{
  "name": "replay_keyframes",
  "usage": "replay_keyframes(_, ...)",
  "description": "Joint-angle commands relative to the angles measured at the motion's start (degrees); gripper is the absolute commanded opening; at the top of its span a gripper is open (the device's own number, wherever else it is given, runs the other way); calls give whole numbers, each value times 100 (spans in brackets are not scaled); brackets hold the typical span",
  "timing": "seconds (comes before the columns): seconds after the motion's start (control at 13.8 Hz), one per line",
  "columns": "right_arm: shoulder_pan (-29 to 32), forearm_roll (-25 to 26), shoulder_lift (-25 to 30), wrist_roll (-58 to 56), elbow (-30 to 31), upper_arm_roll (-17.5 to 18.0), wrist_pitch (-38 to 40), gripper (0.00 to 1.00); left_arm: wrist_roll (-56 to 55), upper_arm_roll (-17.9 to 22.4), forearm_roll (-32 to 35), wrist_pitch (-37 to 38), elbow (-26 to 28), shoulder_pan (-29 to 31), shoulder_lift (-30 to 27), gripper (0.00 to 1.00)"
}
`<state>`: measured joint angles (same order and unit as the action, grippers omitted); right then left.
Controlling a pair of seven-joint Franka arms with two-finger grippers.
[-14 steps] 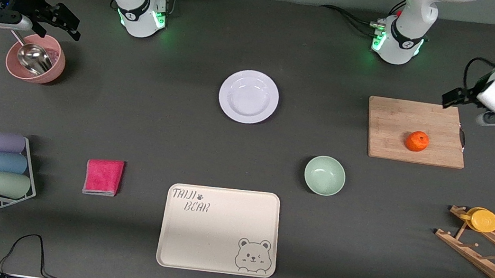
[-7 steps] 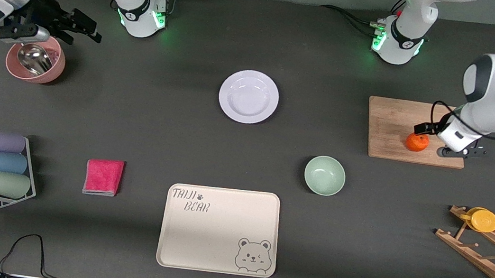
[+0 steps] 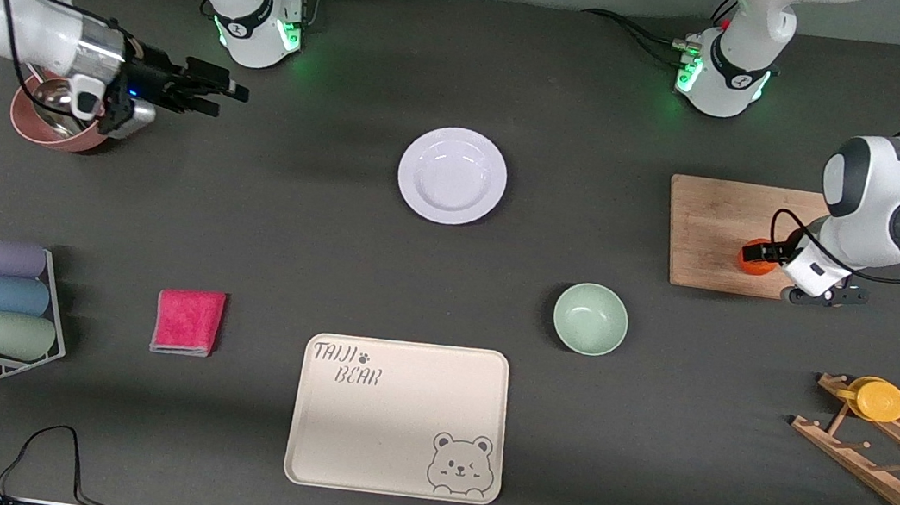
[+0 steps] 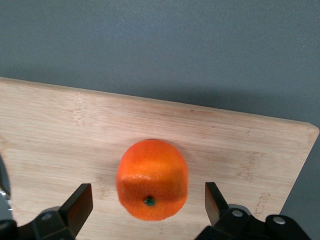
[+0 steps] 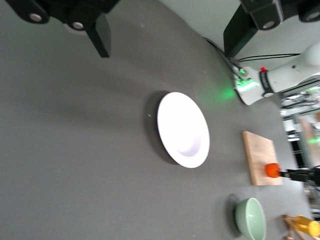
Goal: Place orange and plate with both arms
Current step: 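Grasp the orange with the left gripper while the right gripper grips the plate rim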
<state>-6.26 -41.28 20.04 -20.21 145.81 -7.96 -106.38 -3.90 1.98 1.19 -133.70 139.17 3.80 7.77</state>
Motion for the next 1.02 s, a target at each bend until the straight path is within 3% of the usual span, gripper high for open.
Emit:
replay_keyframes(0.0, -207, -843, -262, -780, 350, -38, -435, 100, 144, -5, -215, -243, 118, 15, 84, 100)
replay_keyframes(0.29, -411, -2530, -1385, -2702, 658, -38, -621, 100, 170, -5, -215, -402, 171, 15, 163, 98)
replay_keyframes(0.36, -420, -2952, -1745, -3265, 711, -38, -621, 100, 179, -5, -215, -411, 180, 24, 172, 78)
replay_keyframes(0.44, -428, -3304, -2045, -3749, 746, -30, -621, 100, 214, -5, -224, -402, 189, 24, 137, 1)
replay_keyframes(0.8, -867, -5019, -3373, -5685, 817, -21, -524, 100, 223, -5, -224, -367, 180, 33, 128, 0)
replay_keyframes(0.95, -956, -5241, -3663, -5766, 817, -21, -288, 100, 249, -5, -224, -244, 128, 24, -12, 0)
